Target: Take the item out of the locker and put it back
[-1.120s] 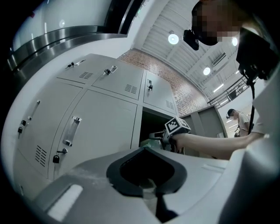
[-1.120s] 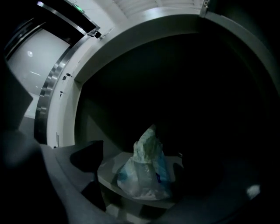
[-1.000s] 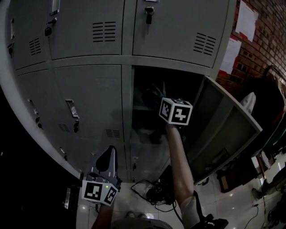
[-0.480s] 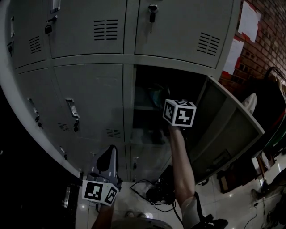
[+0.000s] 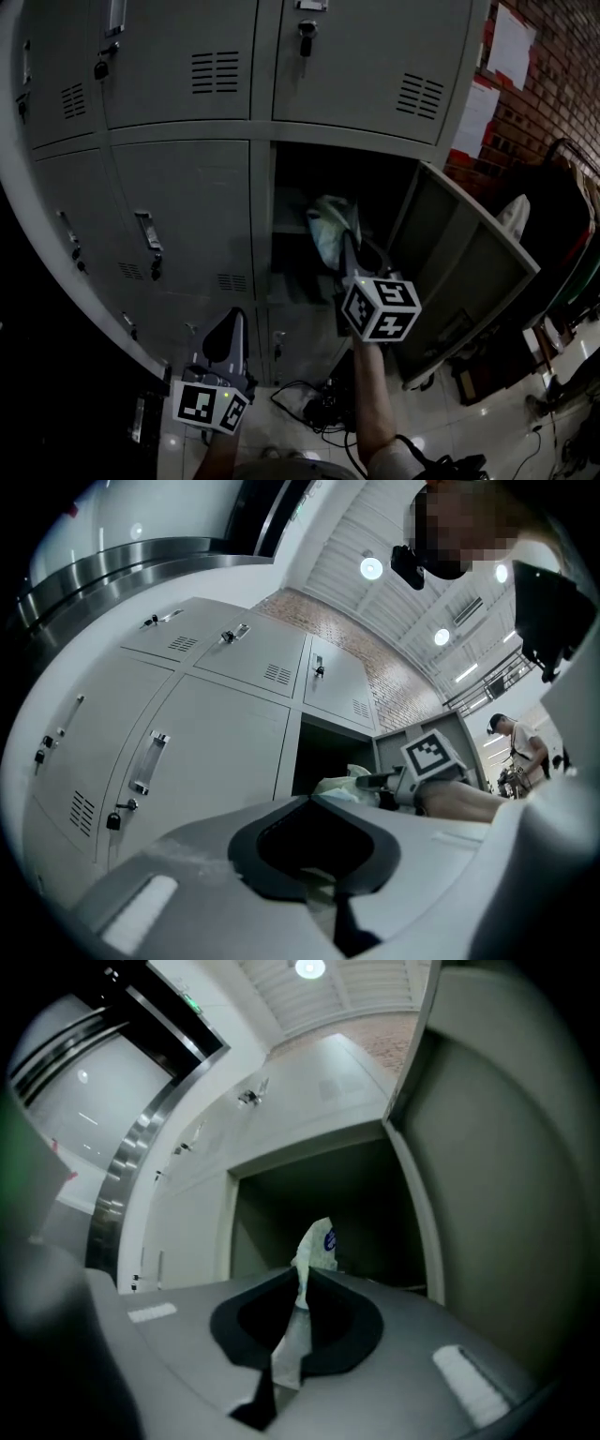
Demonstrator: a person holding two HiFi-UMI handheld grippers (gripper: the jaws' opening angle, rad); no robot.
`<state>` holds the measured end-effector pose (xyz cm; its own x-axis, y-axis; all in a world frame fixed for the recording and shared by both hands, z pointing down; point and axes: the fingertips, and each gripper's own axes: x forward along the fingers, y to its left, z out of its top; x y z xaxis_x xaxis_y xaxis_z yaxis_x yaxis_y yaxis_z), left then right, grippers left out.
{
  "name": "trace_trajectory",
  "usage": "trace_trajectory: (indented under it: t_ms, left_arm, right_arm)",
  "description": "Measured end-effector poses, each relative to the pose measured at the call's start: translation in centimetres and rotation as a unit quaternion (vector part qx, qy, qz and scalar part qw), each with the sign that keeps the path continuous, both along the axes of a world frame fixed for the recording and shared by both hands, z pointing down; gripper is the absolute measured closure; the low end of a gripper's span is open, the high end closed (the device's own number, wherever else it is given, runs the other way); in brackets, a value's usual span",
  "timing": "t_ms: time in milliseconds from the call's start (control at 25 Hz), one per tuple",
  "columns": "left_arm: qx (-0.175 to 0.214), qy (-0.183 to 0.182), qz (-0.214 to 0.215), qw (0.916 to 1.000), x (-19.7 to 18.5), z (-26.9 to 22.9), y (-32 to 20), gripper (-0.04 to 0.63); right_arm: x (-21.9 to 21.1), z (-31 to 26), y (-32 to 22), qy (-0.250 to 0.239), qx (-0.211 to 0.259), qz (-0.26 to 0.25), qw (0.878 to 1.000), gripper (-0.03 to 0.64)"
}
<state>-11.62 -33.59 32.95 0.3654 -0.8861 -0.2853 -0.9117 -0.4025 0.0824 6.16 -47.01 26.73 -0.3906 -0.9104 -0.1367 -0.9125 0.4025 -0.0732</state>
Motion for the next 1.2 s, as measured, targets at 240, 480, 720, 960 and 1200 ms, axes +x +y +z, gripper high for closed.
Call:
trace_trajectory:
  t_ms: [240,480,720,960,1200]
  left_arm:
    - [0.005,-0.008,0.004,0.9999,0.8,-0.4,1.8,0.589]
    - [0.000,-0.010,0.001,1.0000,0.8,-0.1,3.6,0.589]
    - [-0.002,-0.015,0.007,0.9999,1.5,0.2,4.5,0.589]
    - [0.007,-0.015,0.009,0.9998,2.0,-0.4,4.9,0.589]
    - [0.009,-0.017,0.015,0.9997,2.3,-0.6,4.9,0.589]
  right_arm:
    - [0.4,1.4,9.8,-0.012,0.028,-0.009,0.999,0.612]
    - [0.3,3.0,16.3,-0.015,0.031,-0.015,0.999,0.614]
    - [1.0,4.6,18.0,-0.007,0.022,-0.010,1.000,0.612]
    - [1.4,3.8,18.5,-0.012,0.030,-0.013,0.999,0.612]
    - [1.2,3.2,18.3,-0.030,0.038,-0.024,0.999,0.612]
